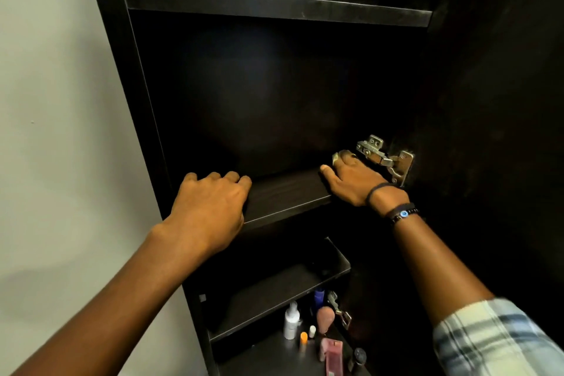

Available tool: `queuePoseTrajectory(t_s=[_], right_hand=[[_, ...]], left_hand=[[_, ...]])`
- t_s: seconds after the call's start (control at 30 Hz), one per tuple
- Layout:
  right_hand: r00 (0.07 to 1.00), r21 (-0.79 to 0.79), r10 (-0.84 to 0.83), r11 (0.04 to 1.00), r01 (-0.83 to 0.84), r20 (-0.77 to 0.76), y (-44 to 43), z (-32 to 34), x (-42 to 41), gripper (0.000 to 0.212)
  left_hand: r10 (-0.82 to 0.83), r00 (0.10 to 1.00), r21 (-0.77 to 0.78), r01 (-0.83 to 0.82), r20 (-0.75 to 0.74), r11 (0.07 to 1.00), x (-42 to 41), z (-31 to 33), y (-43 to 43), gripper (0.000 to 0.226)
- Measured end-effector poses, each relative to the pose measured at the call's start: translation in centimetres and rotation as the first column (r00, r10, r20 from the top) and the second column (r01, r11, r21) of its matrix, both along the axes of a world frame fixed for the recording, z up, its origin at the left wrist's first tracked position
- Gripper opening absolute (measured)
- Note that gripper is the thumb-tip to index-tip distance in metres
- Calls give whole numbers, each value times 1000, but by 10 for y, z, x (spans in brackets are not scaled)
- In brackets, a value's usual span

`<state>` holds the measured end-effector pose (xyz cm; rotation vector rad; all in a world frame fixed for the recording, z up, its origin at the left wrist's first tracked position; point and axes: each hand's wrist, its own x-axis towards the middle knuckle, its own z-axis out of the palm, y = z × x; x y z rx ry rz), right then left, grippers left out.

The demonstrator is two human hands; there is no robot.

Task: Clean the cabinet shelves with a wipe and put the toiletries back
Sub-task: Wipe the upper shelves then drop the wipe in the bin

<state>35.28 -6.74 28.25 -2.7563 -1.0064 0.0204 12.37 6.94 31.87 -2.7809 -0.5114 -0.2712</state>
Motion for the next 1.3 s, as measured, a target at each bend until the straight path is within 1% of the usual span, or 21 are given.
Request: queuePoseTrajectory(t_s=[0.1,0.2,0.3,0.37,0.4,0.43,0.47,0.5,0.53,0.57,0.6,0.7,0.77,0.83,0.9,0.93,1.0,1.07,1.17,1.23,1.3], right_hand=[[999,49,13,999,-15,40,14,2,-6,51],[957,88,236,963,-253,167,19,-6,-39,40],[861,176,479,845,-506,173,36,-9,-87,40],[784,172,598,765,-620,164,53,-3,-123,32],[737,157,641,722,-674,216,60,1,-140,28],[736,182,628,716,-674,253,66,6,-156,26],[710,199,672,681,-705,213,70,7,-168,27],[662,251,708,614,-749,245,71,9,-175,29],[654,247,740,612,-751,157,73,9,-175,27],[665,236,735,627,-742,136,72,8,-172,22],[681,250,714,637,-729,166,74,1,-159,20],[781,226,610,748,-624,137,59,-9,-115,42],[879,173,475,864,-474,38,38,-2,-80,48],[965,76,261,963,-259,-16,13,1,-39,49],[996,-9,70,998,-70,51,-5,2,-12,47],[997,-7,47,999,-47,62,-7,2,-8,46],[991,66,125,990,-128,53,0,0,-20,44],[952,162,285,940,-300,109,11,-2,-56,43],[803,197,507,793,-577,313,30,-14,-130,42],[749,231,582,719,-656,316,37,-18,-157,40],[742,201,585,724,-660,329,35,-14,-152,44]], left_hand=[[48,998,106,-43,-38,993,-3,5,0,50],[88,993,276,-63,-78,959,-9,14,-4,47],[118,984,407,-56,-130,912,-11,25,-8,44],[137,978,458,-51,-158,888,-10,31,-11,42],[148,975,471,-53,-167,881,-10,34,-12,41],[161,972,480,-61,-171,875,-11,37,-13,41],[177,969,494,-72,-170,867,-11,40,-13,41],[196,966,508,-86,-168,857,-13,44,-14,41],[214,963,519,-100,-165,849,-14,47,-14,42],[227,959,522,-109,-167,846,-15,48,-13,42],[237,956,523,-114,-174,845,-17,48,-13,41],[253,944,549,-100,-210,829,-22,41,-8,36],[255,940,576,-83,-225,814,-26,36,-5,36],[253,939,577,-75,-234,813,-27,32,-2,38],[243,942,553,-79,-230,829,-26,31,-3,40],[235,946,539,-82,-223,838,-25,31,-4,42],[218,956,508,-92,-195,857,-23,31,-6,45],[195,969,478,-103,-148,872,-20,33,-8,50],[170,982,413,-120,-85,903,-13,33,-12,53],[144,988,343,-118,-53,932,-7,27,-13,49],[121,992,267,-108,-35,958,-1,20,-11,45]])
